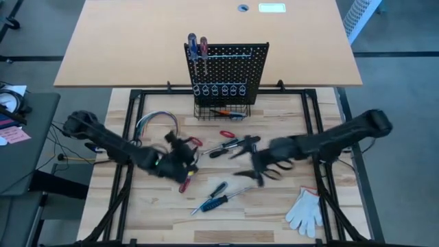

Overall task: Hang tools onto peg board
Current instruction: Hang the red screwdriver on the pegboard

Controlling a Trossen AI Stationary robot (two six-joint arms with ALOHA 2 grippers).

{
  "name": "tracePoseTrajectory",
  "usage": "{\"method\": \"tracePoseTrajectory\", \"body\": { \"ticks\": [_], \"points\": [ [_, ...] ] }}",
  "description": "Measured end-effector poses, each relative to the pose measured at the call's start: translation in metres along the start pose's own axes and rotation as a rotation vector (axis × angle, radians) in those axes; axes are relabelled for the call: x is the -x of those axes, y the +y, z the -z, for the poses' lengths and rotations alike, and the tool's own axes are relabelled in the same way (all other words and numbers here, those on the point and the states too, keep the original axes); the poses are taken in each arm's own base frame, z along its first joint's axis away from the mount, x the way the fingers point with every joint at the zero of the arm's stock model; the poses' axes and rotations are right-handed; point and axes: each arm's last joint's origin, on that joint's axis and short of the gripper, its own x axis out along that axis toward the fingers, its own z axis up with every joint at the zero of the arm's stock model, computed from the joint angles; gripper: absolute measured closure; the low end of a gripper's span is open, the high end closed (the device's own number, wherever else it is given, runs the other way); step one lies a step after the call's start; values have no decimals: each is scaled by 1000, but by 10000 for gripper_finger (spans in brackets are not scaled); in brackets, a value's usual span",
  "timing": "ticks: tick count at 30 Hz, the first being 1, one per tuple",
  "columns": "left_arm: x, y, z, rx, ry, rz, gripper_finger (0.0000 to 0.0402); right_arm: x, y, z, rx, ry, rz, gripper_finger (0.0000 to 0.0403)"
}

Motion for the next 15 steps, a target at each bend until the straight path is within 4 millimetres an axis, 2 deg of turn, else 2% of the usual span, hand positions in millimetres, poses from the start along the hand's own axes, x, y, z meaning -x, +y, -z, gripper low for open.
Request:
{"method": "tracePoseTrajectory", "body": {
  "ticks": [4,9,12,15],
  "points": [
    [18,-3,46,95,-36,-29,228,-44,-20,38,-39,66,1,127],
    [25,2,93,236,-29,-4,228,-98,-46,67,-128,170,-24,130],
    [28,6,105,254,-16,2,228,-130,-52,83,-125,242,-53,141],
    [31,9,106,246,8,2,228,-159,-56,93,-87,313,-89,157]
  ]
}}
